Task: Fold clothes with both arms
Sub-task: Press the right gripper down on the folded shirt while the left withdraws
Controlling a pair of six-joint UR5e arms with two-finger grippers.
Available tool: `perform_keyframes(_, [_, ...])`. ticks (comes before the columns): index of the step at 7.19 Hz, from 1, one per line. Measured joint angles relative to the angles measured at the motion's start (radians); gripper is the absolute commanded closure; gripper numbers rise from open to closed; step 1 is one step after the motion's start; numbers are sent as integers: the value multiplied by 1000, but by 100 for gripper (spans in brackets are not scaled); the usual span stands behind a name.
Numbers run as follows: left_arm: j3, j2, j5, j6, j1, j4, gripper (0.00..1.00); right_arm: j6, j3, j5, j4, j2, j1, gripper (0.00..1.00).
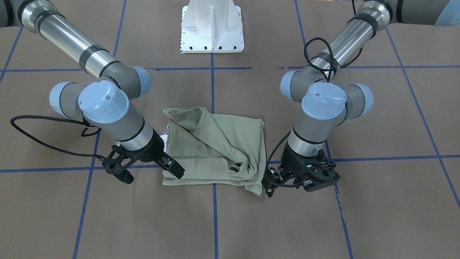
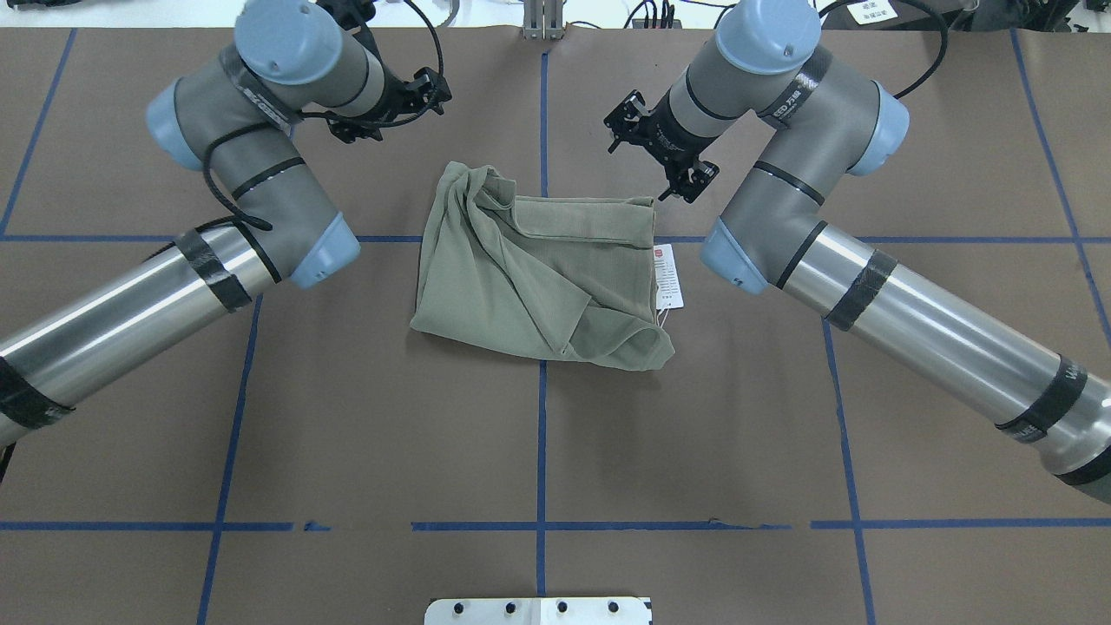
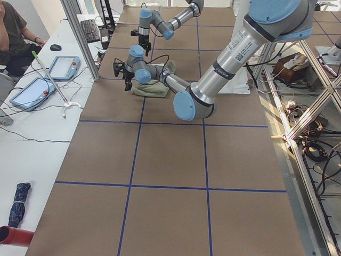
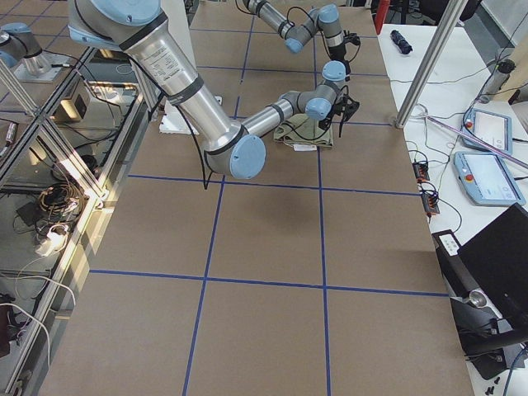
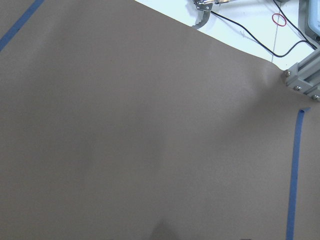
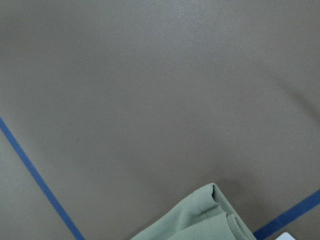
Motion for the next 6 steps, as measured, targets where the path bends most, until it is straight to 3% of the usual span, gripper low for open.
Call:
perform_keyframes(2, [-99, 110, -138, 147, -97, -3, 0, -128, 106, -75, -130, 0, -114, 0])
perform_keyframes(4, [-130, 167, -177, 240, -159, -3, 0, -320, 221, -227, -341, 3, -257, 2])
perform_keyframes(5, [-134, 180, -181, 256, -171, -4, 0, -383, 249, -281, -391, 1, -310, 8])
perform_keyframes(6, [-138, 188, -182, 263, -175, -4, 0, -426, 259, -324, -415, -3, -349, 21])
